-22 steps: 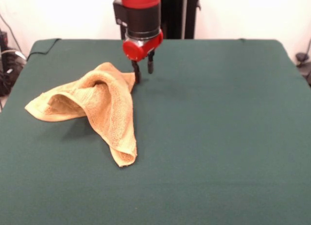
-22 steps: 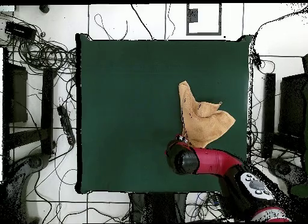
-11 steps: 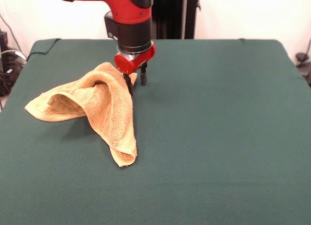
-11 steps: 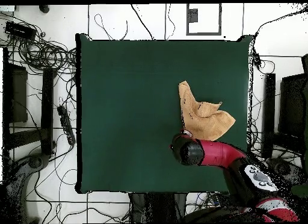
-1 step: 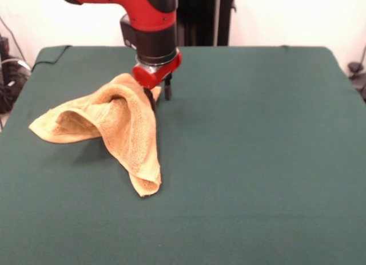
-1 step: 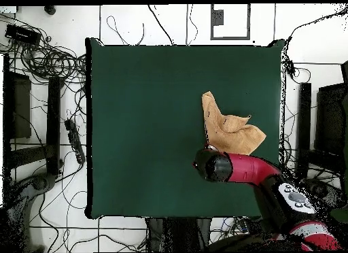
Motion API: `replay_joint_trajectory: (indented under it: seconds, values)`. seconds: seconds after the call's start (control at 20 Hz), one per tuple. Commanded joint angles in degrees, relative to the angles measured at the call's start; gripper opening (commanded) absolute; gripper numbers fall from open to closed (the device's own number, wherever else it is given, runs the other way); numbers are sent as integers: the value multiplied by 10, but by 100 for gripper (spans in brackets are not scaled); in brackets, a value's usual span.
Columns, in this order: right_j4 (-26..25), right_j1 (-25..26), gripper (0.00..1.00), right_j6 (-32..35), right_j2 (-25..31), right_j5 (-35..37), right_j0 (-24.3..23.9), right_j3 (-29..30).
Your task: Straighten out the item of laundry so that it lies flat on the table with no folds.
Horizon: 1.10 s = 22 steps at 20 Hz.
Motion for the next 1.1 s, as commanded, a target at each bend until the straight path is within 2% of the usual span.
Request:
replay_joint_trajectory:
  seconds: [0.05, 0.4, 0.95, 1.1]
  values:
    - [-2, 24, 100, 42, 36, 54, -4, -74]
    - [-4, -51, 100, 47, 19, 95, 14, -49]
    - [-10, -98, 100, 48, 10, 125, 16, -36]
    - [-12, -78, 100, 40, 18, 128, 8, -50]
